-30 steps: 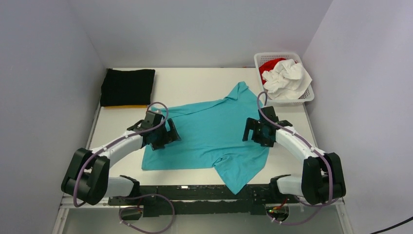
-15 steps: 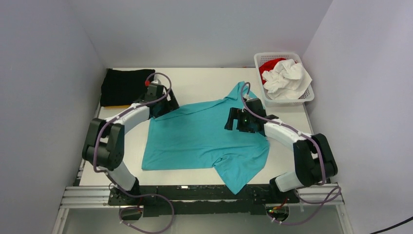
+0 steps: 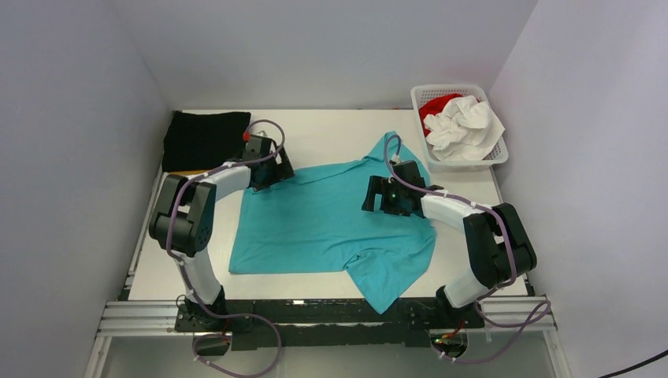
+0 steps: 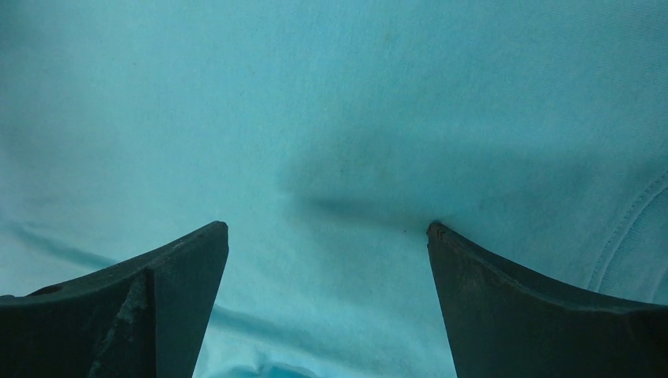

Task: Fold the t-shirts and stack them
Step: Grab the side of the flattened tshirt closest away from the robot with both arms

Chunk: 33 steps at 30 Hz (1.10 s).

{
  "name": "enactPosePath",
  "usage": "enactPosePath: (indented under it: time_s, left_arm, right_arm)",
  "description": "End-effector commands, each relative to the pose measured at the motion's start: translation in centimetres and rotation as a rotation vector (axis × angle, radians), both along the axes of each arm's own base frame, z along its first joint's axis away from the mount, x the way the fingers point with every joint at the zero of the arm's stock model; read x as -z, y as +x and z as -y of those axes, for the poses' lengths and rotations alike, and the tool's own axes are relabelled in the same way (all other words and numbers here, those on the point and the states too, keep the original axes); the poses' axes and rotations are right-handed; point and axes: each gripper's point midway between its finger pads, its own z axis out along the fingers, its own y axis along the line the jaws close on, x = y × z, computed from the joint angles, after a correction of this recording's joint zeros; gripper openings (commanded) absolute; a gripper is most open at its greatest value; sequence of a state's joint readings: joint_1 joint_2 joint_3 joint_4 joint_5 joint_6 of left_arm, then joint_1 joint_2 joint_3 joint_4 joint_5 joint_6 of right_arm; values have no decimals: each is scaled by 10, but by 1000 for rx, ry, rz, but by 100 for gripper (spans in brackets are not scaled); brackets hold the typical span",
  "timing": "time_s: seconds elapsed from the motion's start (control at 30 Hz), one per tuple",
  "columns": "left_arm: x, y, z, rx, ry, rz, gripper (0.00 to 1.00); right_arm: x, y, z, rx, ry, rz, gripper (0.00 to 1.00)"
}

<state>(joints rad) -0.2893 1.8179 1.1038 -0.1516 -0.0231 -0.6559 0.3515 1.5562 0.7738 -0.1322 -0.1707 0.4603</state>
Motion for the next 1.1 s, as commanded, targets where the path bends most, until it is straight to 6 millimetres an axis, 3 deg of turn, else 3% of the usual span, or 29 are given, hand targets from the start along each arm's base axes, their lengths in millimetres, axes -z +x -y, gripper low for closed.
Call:
enactPosePath:
  time_s: [0.0, 0.13, 0.33, 0.57, 0.67, 0.73, 0.8, 0.9, 1.0, 1.07]
  left_arm:
    - [-6, 16, 2, -7, 10, 35, 100]
    - [-6, 31, -10, -64, 37, 55, 99]
    - [-14, 74, -15, -106, -16, 123, 99]
    - [-40, 128, -28, -149, -23, 222, 99]
    - [-44, 152, -23, -114, -99, 233, 99]
    - [-53, 158, -17, -74, -113, 246, 99]
    - [-71, 155, -15, -36, -96, 293, 99]
    - [-107, 132, -20, -17, -51, 371, 99]
    - [-137, 91, -28, -17, -5, 433, 99]
    - [-139, 57, -34, -29, 18, 429, 99]
  right_arm:
    - [27, -14, 13, 2, -78, -67, 100]
    - [32, -19, 17, -15, -101, -82, 100]
    - [37, -27, 23, -17, -131, -101, 100]
    - [40, -34, 30, -24, -162, -119, 100]
    - [40, -36, 31, -22, -161, -115, 100]
    - [37, -33, 29, -29, -158, -102, 100]
    - [29, -25, 27, -43, -155, -69, 100]
    - [5, -6, 18, -71, -132, 16, 100]
    - [-31, 17, 5, -137, -106, 152, 100]
    - [-59, 34, -9, -236, -115, 278, 100]
